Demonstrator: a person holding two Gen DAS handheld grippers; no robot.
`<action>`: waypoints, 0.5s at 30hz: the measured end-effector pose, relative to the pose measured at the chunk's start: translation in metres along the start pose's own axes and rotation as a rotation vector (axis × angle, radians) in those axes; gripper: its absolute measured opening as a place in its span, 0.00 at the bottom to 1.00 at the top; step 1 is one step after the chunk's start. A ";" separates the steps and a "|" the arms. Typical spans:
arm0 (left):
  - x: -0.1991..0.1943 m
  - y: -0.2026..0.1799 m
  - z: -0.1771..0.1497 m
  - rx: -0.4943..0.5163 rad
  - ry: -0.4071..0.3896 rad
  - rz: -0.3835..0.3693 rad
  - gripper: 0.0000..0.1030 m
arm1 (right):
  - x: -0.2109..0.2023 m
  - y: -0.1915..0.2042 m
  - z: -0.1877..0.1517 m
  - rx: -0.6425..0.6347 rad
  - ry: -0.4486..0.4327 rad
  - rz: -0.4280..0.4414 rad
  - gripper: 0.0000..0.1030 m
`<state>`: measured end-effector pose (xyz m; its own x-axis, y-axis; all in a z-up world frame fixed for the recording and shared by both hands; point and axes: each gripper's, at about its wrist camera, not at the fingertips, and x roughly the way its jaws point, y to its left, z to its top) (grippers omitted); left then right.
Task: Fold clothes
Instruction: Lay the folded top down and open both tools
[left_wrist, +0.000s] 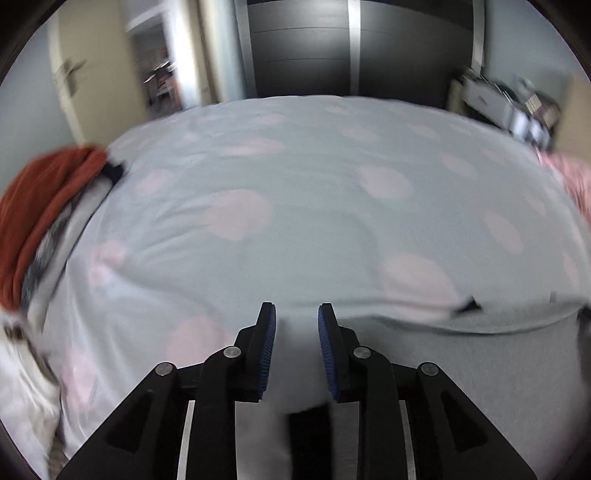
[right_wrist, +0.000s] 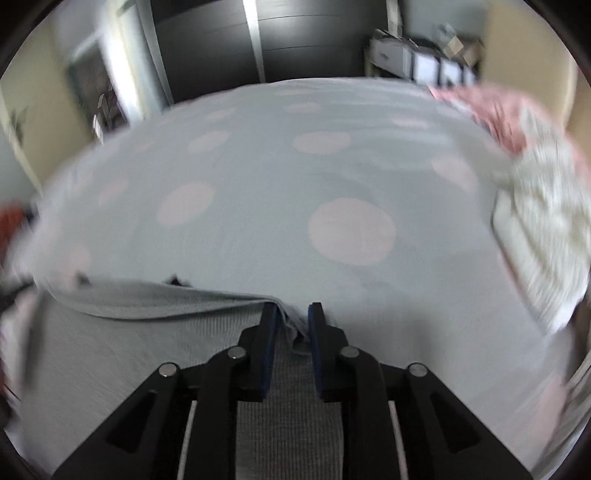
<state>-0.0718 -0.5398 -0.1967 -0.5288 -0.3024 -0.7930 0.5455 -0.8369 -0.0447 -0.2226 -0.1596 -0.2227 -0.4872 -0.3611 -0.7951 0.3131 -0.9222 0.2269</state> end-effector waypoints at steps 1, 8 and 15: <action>-0.002 0.008 0.001 -0.043 0.006 -0.008 0.25 | -0.003 -0.009 0.003 0.060 0.002 0.036 0.20; -0.030 0.033 -0.010 -0.143 0.043 -0.036 0.25 | -0.024 -0.058 -0.009 0.312 -0.005 0.152 0.26; -0.063 0.037 -0.043 -0.100 0.192 -0.214 0.25 | -0.055 -0.063 -0.045 0.335 0.062 0.142 0.26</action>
